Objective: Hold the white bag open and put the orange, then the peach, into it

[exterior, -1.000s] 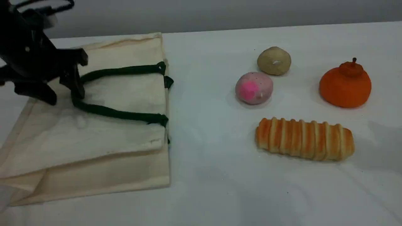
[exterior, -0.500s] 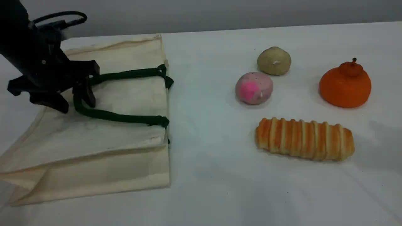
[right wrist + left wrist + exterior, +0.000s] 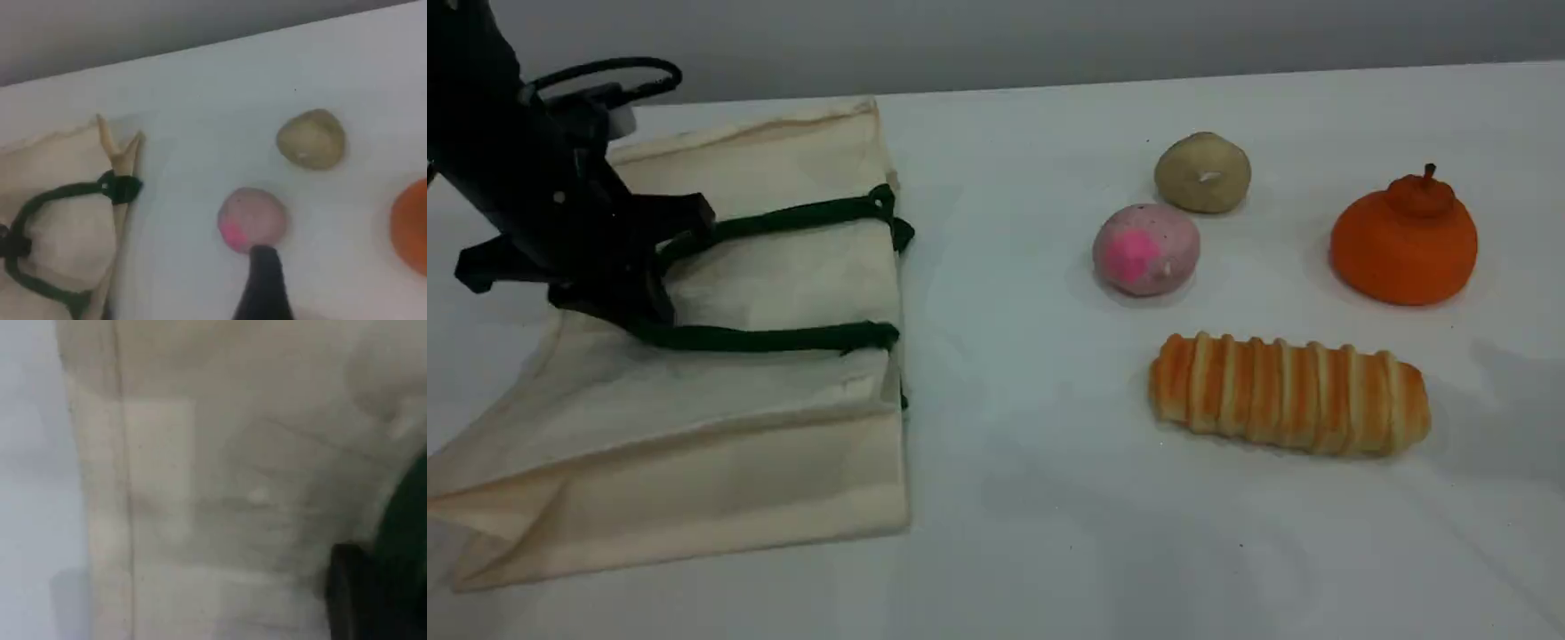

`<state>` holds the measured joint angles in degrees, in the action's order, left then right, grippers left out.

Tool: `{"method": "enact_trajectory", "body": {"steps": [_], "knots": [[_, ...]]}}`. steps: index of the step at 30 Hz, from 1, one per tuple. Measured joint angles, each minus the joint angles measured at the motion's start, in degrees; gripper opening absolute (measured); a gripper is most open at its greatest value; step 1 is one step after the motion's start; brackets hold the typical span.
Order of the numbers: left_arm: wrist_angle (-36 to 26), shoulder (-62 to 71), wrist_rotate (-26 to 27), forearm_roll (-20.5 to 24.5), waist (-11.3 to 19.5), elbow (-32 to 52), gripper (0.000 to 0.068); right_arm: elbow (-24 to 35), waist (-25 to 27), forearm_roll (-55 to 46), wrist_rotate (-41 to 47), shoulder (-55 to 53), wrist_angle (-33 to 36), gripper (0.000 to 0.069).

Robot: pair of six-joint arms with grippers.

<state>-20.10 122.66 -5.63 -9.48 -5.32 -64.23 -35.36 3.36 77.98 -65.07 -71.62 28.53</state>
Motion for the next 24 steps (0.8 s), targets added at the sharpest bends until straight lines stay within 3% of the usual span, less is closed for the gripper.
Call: {"method": "enact_trajectory", "body": {"steps": [4,9,12,19,24], "knots": [[-0.3,-0.64,0.52,0.0,0.0,-1.06,0.0081,0.0,0.0,0.0,0.0,0.0,0.0,0.0505],[-7.88,-4.48,2.32,-1.94,0.0,-7.18,0.0081,0.0,0.0,0.18,0.0,0.0,0.0,0.0505],[-13.8,-7.47,6.8,-5.43,-0.02,-11.59,0.0081,0.0,0.0,1.68,0.0,0.0,-0.41,0.0505],[-27.98,-13.98,19.12,-18.28,-1.24,-20.88,0.0081,0.0,0.0,7.24,-5.14,-0.11,-0.67,0.0505],[-35.88,-18.05,21.26,-20.46,-4.79,-24.8,0.0081,0.0,0.0,10.99,-8.29,-1.9,-0.67,0.0505]]}}
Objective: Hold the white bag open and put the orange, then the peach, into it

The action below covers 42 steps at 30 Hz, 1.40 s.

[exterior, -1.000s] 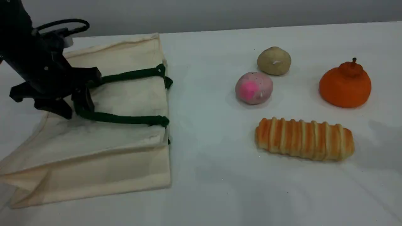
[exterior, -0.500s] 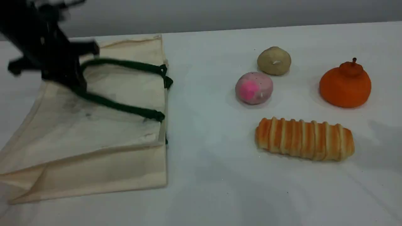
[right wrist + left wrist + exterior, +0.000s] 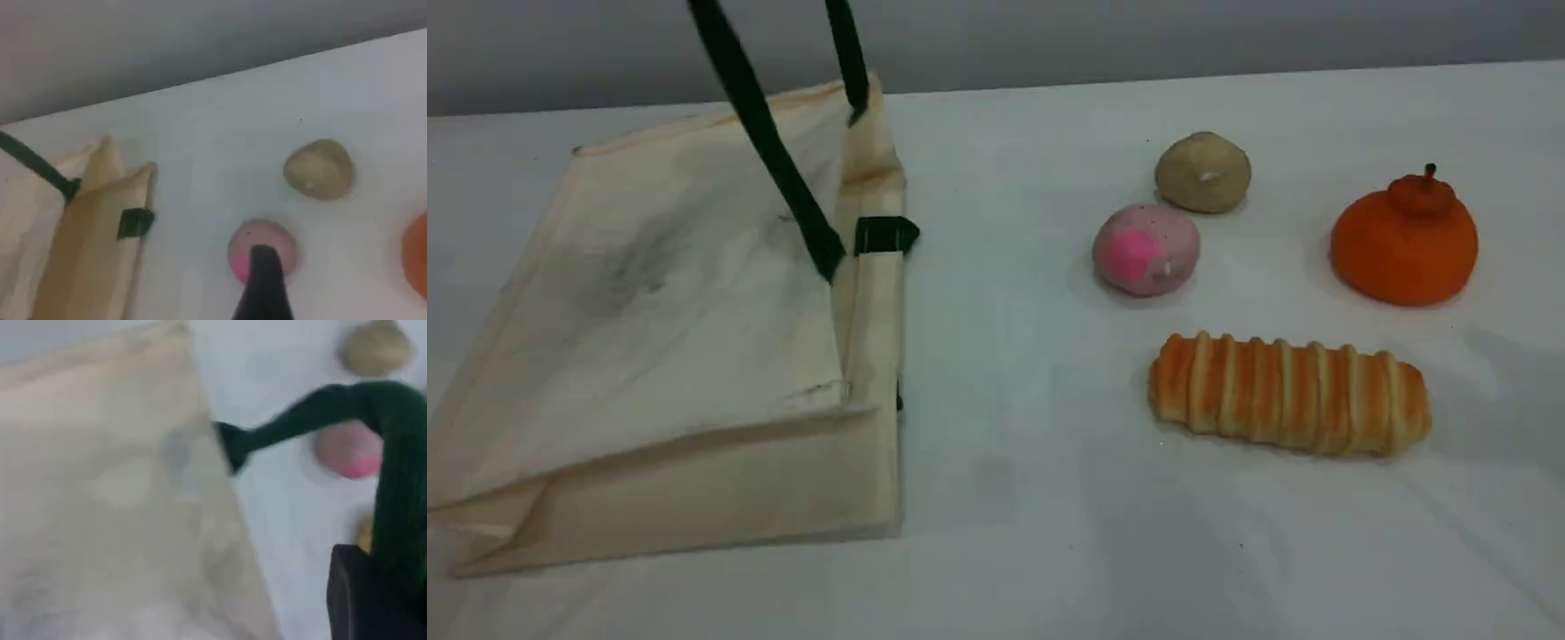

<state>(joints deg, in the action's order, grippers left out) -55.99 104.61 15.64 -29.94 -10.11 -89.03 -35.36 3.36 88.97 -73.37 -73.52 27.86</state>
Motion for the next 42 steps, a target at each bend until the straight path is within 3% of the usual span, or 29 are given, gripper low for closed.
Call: {"method": "enact_trajectory", "body": {"steps": [6,16,22,27,35,42], "knots": [[-4.2,-5.25,0.0,0.8,-2.84,-0.36,0.0081,0.0,0.0,2.83,-2.76,-4.0,0.05,0.0505],[-8.41,-14.0,-6.33,12.59,-2.78,-0.3,0.0081,0.0,0.0,11.22,-13.17,-12.01,2.16,0.0505],[-10.25,-17.33,-6.33,11.61,-2.97,-0.3,0.0081,-1.42,0.0,11.09,-16.67,-16.54,1.85,0.0505],[-11.08,-17.43,-5.69,12.05,-5.45,-0.3,0.0081,-2.72,0.0,11.09,-16.62,-18.34,-0.26,0.0505],[-11.28,-17.43,-5.64,12.03,-5.78,-0.3,0.0081,-4.27,0.0,11.06,-16.62,-18.93,-7.67,0.0505],[-11.67,-17.7,-5.59,11.74,-6.12,-0.3,0.0081,-8.39,0.0,11.06,-16.62,-24.13,-8.2,0.0505]]}}
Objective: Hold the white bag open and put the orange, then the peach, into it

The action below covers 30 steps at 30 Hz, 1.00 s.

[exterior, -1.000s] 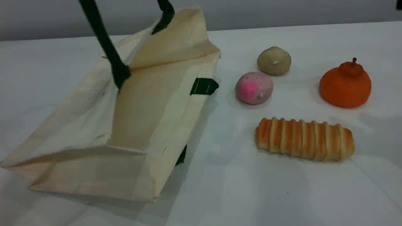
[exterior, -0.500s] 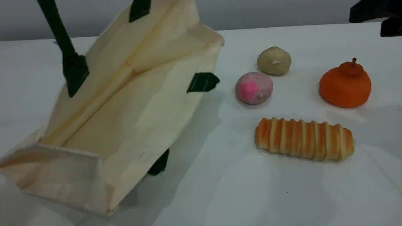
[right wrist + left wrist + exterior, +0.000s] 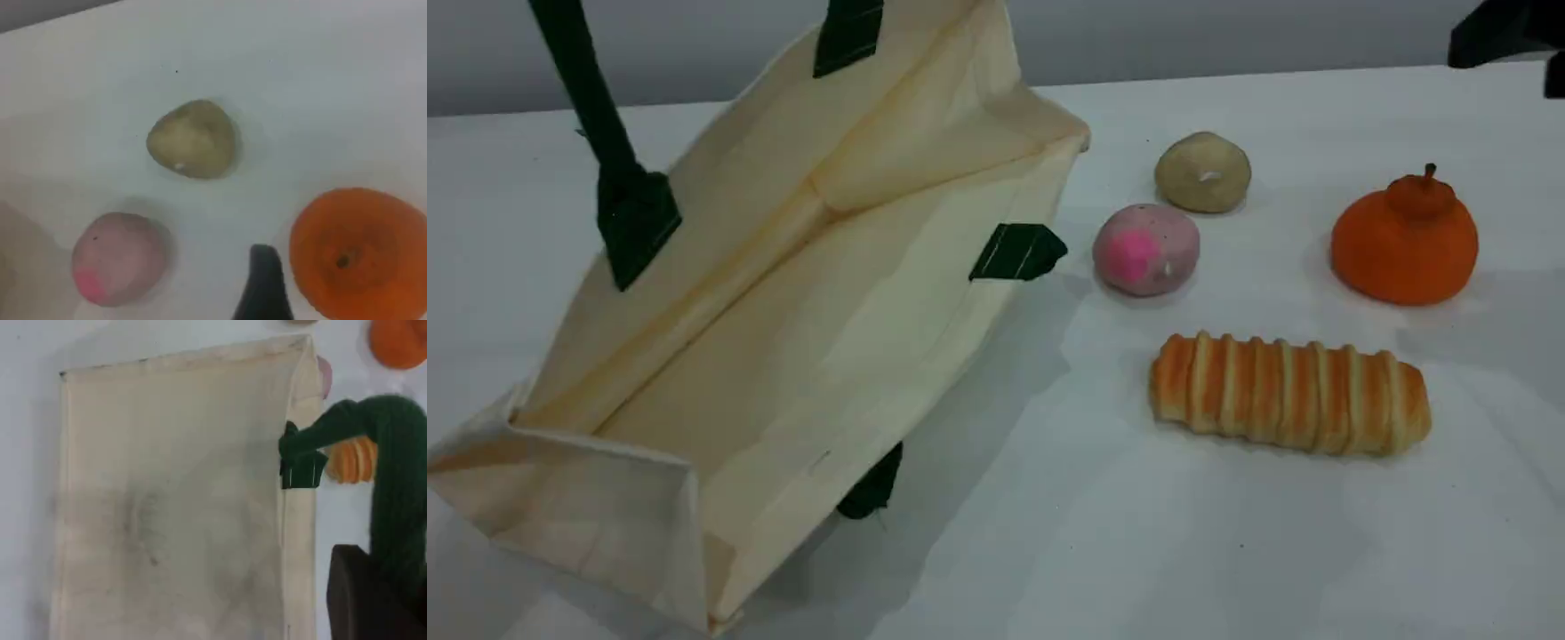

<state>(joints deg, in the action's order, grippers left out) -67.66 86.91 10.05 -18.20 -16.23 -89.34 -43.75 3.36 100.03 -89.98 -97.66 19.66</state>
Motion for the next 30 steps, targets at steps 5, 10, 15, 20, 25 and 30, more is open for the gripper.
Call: {"method": "enact_trajectory", "body": {"steps": [5,10,15,20,25,30], "knots": [[-0.31,-1.41,0.13,-0.24,0.0,-0.11,0.0081,-3.44,0.0,-0.07,0.05,-5.96,-0.12,0.0505],[-0.36,-1.41,2.94,-3.93,0.0,-0.11,0.0081,-6.29,0.0,-0.07,0.05,-11.14,-0.12,0.0505],[-0.3,-1.36,3.25,-4.4,0.0,-0.11,0.0081,-6.61,-0.1,-0.11,0.05,-13.05,0.03,0.0505],[-0.25,-1.36,3.25,-4.4,0.0,-0.11,0.0081,-8.23,-0.58,-0.11,0.0,-15.54,-0.21,0.0505],[-0.25,-1.36,3.25,-4.4,0.0,-0.11,0.0081,-10.18,-2.43,-0.05,0.0,-16.95,-1.64,0.0505],[-0.25,-1.36,3.25,-4.4,0.0,-0.11,0.0081,-10.46,-3.45,0.03,0.0,-17.29,-6.91,0.0505]]}}
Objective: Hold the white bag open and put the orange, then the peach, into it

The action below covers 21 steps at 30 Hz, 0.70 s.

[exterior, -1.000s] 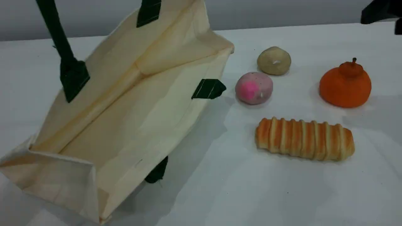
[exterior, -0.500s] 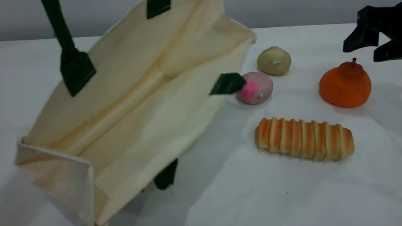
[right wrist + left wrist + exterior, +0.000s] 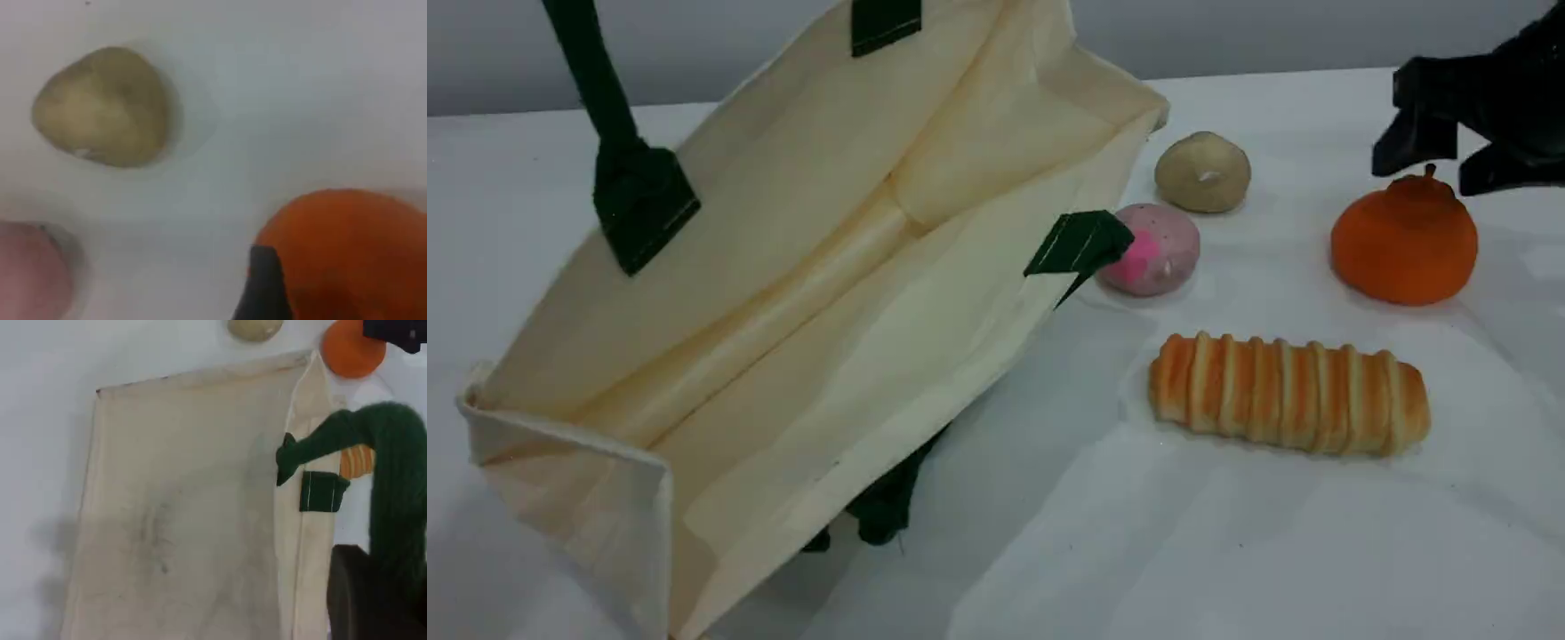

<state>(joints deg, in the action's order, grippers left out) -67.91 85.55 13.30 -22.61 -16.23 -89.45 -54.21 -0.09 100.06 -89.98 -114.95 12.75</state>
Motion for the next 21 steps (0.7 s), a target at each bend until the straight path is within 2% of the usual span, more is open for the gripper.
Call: {"method": "enact_trajectory", "body": {"steps": [3,21], "knots": [[-0.05,0.0,0.0,0.0,0.0,0.0,0.0081,0.0,0.0,0.0,0.0,0.0,-1.22,0.0505],[-0.1,0.0,0.13,0.11,0.0,0.0,0.0081,-0.57,0.0,-0.03,0.0,-5.91,2.69,0.0497]]}}
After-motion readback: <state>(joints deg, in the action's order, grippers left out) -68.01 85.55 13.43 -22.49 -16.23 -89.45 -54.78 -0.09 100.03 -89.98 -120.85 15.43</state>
